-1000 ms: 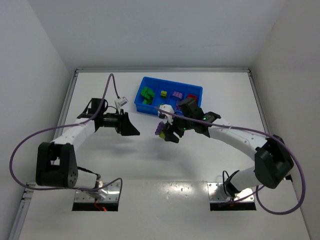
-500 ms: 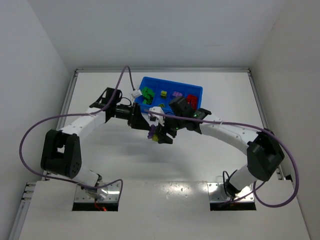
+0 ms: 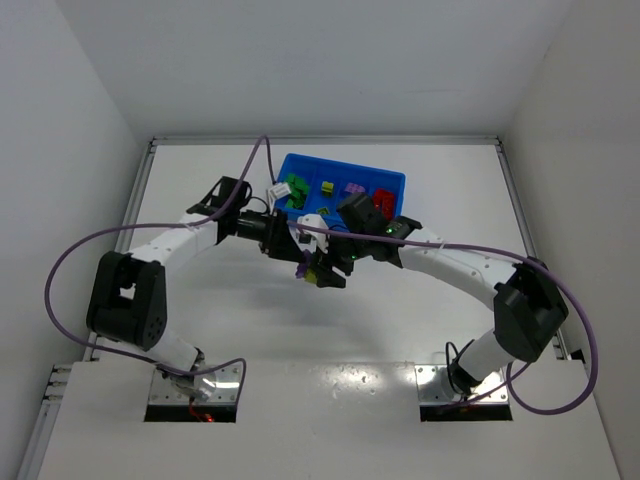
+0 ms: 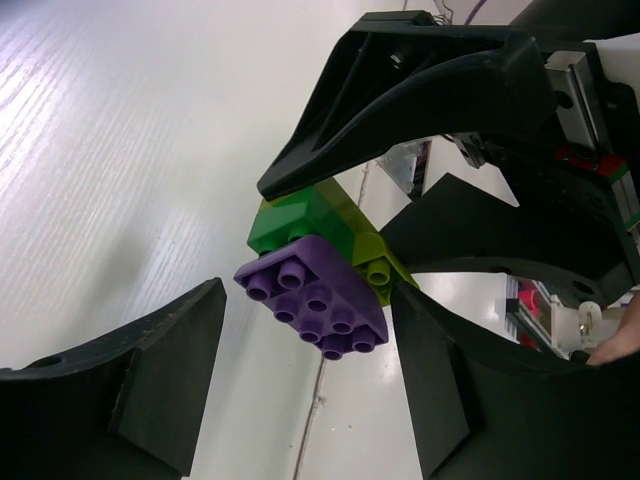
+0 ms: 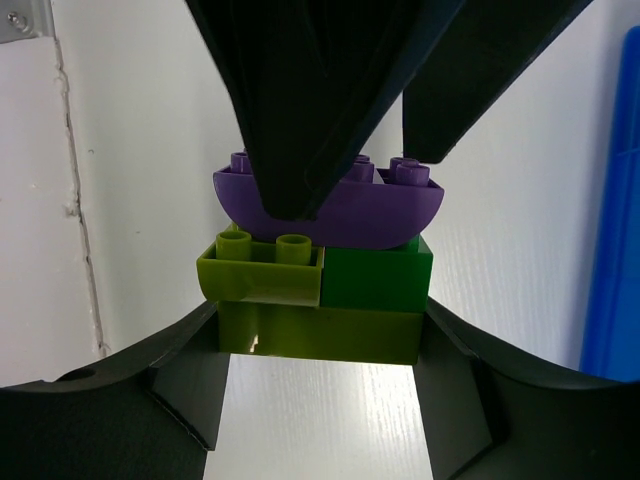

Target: Sort the legos into containers by color

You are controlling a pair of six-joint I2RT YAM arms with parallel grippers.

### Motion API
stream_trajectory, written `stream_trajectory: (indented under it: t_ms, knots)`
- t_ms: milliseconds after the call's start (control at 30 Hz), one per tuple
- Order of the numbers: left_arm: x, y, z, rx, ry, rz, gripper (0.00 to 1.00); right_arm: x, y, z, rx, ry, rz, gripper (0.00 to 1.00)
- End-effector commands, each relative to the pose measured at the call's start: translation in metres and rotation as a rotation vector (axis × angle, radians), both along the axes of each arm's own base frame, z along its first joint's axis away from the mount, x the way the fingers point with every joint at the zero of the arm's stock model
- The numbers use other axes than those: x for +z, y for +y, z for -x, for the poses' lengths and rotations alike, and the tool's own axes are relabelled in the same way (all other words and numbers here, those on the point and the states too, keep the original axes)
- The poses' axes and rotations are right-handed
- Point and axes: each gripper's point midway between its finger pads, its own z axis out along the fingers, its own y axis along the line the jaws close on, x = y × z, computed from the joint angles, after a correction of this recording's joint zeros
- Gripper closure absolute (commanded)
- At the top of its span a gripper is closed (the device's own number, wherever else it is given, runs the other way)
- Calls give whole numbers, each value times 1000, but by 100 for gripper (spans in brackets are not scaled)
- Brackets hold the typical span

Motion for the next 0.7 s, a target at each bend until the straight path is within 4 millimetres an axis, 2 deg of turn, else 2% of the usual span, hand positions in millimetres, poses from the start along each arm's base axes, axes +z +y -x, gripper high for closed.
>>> stream_trajectory:
  t_ms: [0, 133, 233, 433, 467, 567, 600, 667]
  knots:
    - [10, -11, -1, -33, -28, 16, 28, 25, 16, -8, 26, -71, -54, 78]
    - [7, -14, 1, -44, -18, 13, 36, 28, 17, -11, 19, -82, -55, 79]
    - [7, -17, 7, -70, -3, 31, 55, 28, 15, -17, -4, -105, -44, 81]
    - [21, -20, 20, -147, 35, 121, 74, 28, 9, -31, -65, -166, -17, 90]
    - [20, -19, 24, -161, 40, 135, 76, 23, 6, -31, -72, -163, -3, 93]
    - [28, -10, 22, -152, 28, 168, 86, 25, -3, -30, -88, -176, -6, 97]
    - [28, -7, 19, -138, 27, 169, 88, 20, -7, -28, -96, -174, 8, 97]
    - [29, 1, 12, -113, 26, 176, 89, 23, -16, -27, -106, -188, 15, 99]
